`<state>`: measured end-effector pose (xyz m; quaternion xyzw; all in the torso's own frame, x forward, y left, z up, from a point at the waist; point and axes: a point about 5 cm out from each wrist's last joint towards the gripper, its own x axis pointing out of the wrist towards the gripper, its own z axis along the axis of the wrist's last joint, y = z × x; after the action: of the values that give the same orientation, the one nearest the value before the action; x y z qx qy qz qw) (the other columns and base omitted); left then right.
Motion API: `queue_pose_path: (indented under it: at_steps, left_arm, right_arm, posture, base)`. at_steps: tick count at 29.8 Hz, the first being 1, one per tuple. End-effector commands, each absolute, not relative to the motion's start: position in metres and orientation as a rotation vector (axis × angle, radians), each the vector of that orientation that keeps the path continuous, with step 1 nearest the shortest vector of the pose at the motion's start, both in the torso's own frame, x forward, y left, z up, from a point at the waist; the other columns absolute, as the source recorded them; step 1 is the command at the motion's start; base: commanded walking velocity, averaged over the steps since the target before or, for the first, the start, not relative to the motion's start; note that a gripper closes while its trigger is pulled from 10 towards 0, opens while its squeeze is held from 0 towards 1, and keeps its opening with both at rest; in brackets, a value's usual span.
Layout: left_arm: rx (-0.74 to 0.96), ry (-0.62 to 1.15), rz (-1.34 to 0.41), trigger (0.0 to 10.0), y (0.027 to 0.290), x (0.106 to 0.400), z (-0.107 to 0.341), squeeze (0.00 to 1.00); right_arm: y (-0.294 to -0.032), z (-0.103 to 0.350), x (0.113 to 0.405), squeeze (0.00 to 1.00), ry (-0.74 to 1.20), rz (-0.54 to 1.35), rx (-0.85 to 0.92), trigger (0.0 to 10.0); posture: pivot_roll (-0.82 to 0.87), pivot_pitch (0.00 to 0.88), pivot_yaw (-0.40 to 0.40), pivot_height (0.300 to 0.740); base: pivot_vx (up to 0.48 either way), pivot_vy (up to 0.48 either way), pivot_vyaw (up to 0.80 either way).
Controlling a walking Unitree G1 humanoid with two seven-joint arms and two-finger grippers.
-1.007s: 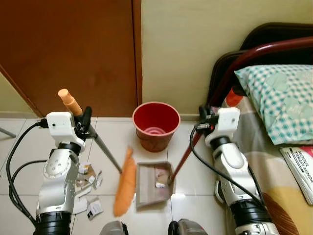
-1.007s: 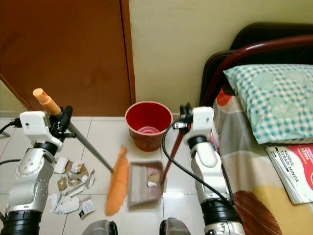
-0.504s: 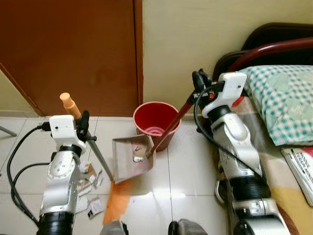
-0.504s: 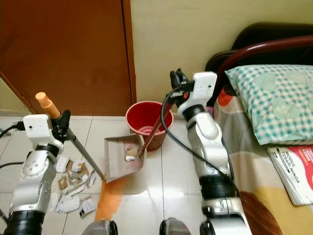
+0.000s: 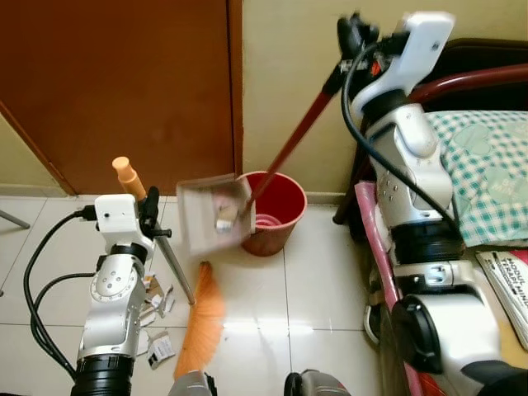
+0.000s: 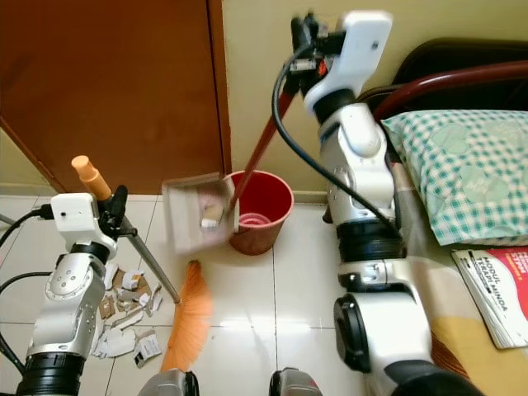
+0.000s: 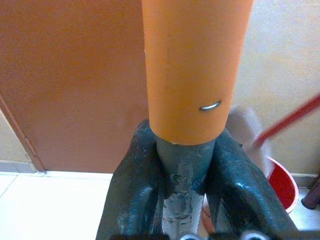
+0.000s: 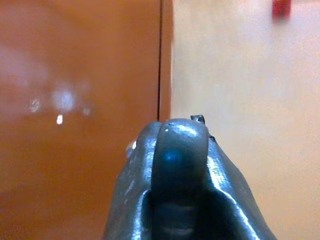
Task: Sweep floor
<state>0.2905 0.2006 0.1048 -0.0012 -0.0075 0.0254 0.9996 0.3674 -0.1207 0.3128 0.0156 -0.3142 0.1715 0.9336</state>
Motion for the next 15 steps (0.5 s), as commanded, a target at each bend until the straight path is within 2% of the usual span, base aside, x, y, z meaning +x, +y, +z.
queue_pose_path:
  at_steps: [1,6,10,15]
  left_arm:
    - [-0.007,-0.001,0.046,10.0,0.198,0.291,0.101,0.0]
    - [-0.012,-0.001,0.03,10.0,0.191,0.292,0.101,0.0]
    - [-0.012,-0.002,0.029,10.0,0.19,0.292,0.101,0.0]
    - [-0.004,-0.003,0.028,10.0,0.192,0.292,0.102,0.0]
  right_arm:
    - [-0.117,0.335,0.361,0.0,-0.757,0.363,-0.049,10.0]
    - [-0.097,0.327,0.36,0.0,-0.791,0.414,-0.191,10.0]
    - [-0.091,0.322,0.358,0.0,-0.802,0.434,-0.242,10.0]
    - [-0.058,0.295,0.347,0.0,-0.893,0.568,-0.556,10.0]
  posture:
    - [-0.01,0.069,-0.039,0.74]
    - [-0.01,0.069,-0.04,0.74]
    - [-0.01,0.069,-0.04,0.74]
    - [0.0,0.075,-0.041,0.74]
  base:
    - [0.0,0.0,0.0]
    - [0.0,0.0,0.0]
    - [0.0,0.0,0.0]
    - [0.0,0.0,0.0]
